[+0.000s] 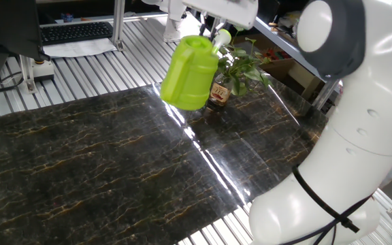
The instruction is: Water the plant
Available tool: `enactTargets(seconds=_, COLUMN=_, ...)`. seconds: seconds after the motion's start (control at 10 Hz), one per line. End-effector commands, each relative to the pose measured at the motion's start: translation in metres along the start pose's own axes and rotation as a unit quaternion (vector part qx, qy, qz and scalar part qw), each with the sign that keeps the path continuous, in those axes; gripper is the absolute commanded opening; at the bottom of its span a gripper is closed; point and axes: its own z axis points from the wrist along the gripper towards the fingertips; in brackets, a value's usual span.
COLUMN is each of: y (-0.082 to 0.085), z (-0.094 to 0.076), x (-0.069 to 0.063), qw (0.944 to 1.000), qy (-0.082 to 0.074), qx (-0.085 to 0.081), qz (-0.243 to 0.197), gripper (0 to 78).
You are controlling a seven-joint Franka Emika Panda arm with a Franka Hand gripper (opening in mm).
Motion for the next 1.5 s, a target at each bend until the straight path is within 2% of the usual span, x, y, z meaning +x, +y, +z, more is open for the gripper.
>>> enactTargets(seconds=0.1, y=0.001, z=-0.005, x=0.000, qw=0.9997, qy=0.024, qx=0.006, qz=-0.001, gripper=2.2)
enactTargets(seconds=0.4, y=0.001, z=-0.006, x=-0.001, qw=0.9995, qy=0.031, qx=0.011, qz=-0.003, gripper=2.2)
enactTargets(seconds=0.7, y=0.002, z=-0.011, x=-0.003, qw=0.9995, qy=0.030, qx=0.014, qz=-0.003, gripper=2.2)
enactTargets(seconds=0.9, y=0.003, z=-0.024, x=-0.010, qw=0.9989, qy=0.041, qx=0.021, qz=-0.006, gripper=2.2)
enactTargets(seconds=1.3, y=0.003, z=-0.029, x=-0.013, qw=0.9982, qy=0.055, qx=0.025, qz=-0.005, gripper=2.2)
enactTargets(seconds=1.4, y=0.003, z=-0.029, x=-0.013, qw=0.9971, qy=0.072, qx=0.022, qz=0.002, gripper=2.2)
enactTargets(seconds=1.5, y=0.003, z=-0.029, x=-0.013, qw=0.9964, qy=0.082, qx=0.021, qz=0.004, gripper=2.2)
